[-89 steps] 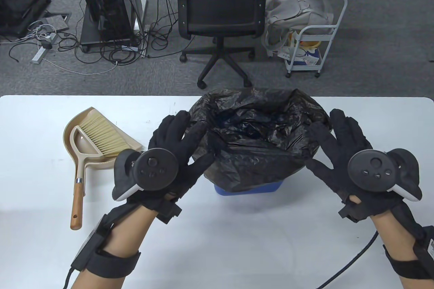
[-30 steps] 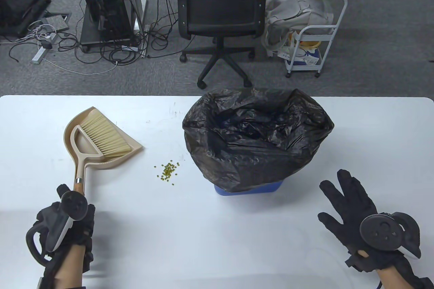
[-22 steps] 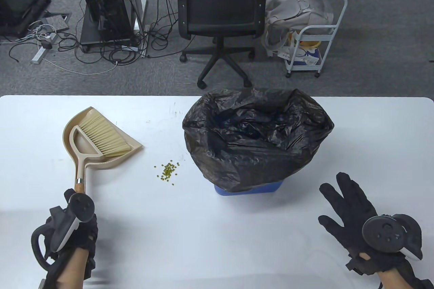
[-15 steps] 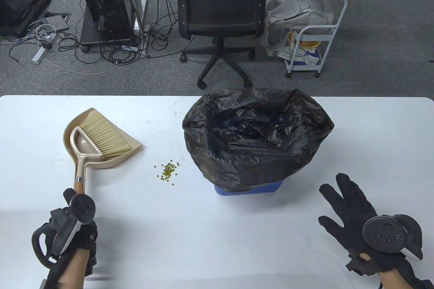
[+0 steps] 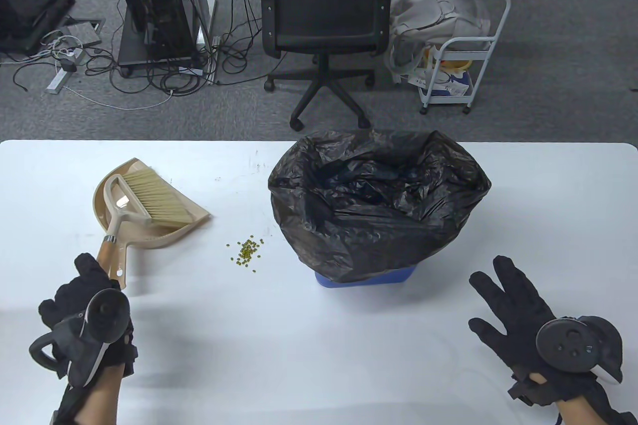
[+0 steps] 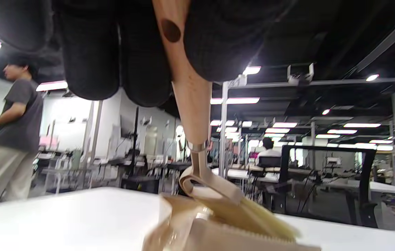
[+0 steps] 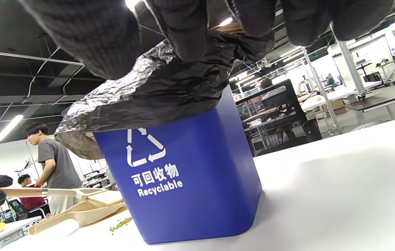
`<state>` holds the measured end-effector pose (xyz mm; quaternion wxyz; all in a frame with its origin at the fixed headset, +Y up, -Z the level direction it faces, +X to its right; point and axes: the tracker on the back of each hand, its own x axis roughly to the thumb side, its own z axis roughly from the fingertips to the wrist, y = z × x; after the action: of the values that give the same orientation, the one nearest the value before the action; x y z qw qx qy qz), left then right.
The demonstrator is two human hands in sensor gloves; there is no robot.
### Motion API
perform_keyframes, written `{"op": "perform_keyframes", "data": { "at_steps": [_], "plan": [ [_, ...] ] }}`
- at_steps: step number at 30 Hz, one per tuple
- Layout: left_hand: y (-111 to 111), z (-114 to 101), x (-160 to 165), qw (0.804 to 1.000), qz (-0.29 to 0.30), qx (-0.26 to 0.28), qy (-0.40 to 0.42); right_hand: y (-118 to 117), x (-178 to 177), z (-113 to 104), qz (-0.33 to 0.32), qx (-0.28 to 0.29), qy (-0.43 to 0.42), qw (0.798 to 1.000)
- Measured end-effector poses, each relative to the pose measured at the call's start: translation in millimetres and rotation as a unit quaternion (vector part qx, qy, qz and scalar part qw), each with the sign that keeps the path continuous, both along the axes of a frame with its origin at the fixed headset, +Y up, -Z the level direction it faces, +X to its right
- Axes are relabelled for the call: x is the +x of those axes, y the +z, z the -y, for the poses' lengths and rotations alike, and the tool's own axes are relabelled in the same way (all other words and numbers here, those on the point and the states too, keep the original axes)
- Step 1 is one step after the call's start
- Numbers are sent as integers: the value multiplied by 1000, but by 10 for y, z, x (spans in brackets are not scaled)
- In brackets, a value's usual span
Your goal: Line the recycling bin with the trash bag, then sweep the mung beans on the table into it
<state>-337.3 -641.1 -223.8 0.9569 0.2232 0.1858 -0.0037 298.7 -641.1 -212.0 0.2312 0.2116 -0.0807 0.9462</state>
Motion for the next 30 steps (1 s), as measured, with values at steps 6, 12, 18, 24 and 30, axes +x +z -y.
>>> {"op": "perform_keyframes", "data": {
  "at_steps": [6,12,18,24,30],
  "plan": [
    [64,-212,206,997,25,38,-64,6,6,-3,1,6,-6,1000],
    [124,-417,486,991,74,58,-96,10,11,-4,2,8,-8,1000],
    [176,-468,818,983,126,60,-115,27,40,-16,10,17,-15,1000],
    [244,-366,1066,974,162,34,-154,54,83,-42,15,24,-26,999],
    [383,-367,1044,970,163,30,-179,66,87,-46,13,28,-28,999]
  ]
}}
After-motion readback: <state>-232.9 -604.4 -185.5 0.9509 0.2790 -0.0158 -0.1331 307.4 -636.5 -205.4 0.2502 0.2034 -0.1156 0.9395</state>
